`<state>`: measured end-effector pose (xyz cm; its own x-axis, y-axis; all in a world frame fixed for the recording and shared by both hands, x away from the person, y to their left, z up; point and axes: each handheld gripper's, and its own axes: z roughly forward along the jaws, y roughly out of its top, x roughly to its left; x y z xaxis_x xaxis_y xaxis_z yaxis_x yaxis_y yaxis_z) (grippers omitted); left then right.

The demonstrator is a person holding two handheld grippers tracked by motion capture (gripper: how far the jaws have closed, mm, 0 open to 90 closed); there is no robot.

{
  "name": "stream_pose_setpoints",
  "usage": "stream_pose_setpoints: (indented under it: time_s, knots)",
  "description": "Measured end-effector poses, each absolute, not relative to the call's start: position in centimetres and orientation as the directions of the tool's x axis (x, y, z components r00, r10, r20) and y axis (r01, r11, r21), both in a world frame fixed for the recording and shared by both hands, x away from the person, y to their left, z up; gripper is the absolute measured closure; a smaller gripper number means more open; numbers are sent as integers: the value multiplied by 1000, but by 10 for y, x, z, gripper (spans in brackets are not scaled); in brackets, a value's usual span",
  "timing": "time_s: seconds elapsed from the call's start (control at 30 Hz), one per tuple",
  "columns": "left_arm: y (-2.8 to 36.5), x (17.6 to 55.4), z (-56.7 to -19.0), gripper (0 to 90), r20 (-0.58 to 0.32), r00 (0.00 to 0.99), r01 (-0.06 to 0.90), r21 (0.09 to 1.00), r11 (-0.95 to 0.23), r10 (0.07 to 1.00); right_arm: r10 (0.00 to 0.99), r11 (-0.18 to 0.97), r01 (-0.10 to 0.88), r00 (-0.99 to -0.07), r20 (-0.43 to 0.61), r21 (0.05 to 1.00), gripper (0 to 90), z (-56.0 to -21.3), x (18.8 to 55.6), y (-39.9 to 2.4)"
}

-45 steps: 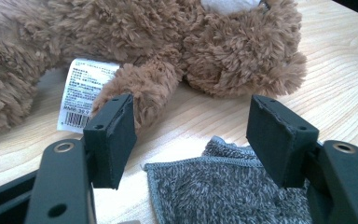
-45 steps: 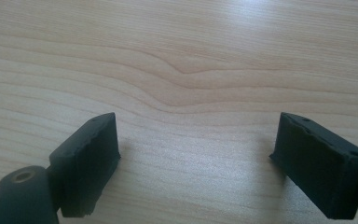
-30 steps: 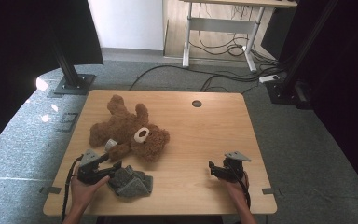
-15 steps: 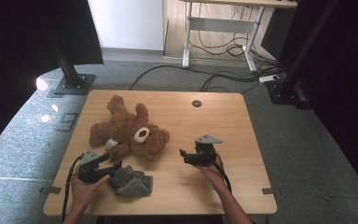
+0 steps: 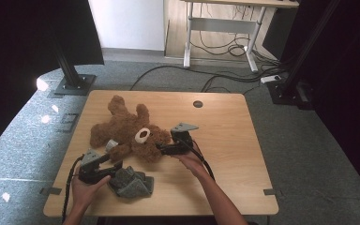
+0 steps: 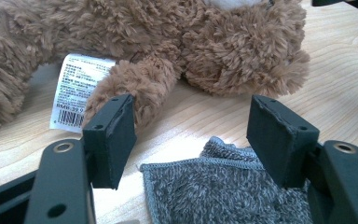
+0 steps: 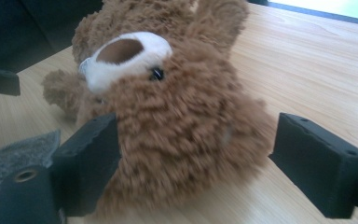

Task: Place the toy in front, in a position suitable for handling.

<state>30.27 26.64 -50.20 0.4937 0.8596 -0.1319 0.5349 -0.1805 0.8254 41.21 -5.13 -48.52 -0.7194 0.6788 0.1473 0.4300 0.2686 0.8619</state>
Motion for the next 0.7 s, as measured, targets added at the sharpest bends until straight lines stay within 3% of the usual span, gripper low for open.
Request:
stream_pose_setpoints:
  time_s: [0.2, 0.5, 0.53, 0.7]
  knots:
    - [266, 303, -503, 322, -132, 493, 538, 823, -182, 860, 647, 295, 424, -748, 148, 856, 120, -489, 422, -35]
    - [267, 303, -503, 322, -133, 487, 540, 823, -178, 863, 599, 353, 457, -780, 178, 816, 0, -496, 445, -20]
    - [268, 303, -503, 322, -135, 487, 541, 822, -177, 863, 595, 356, 463, -782, 185, 812, 6, -498, 446, -21]
    - [269, 305, -504, 322, -141, 483, 544, 821, -171, 864, 539, 331, 479, -803, 254, 813, 200, -508, 447, -31]
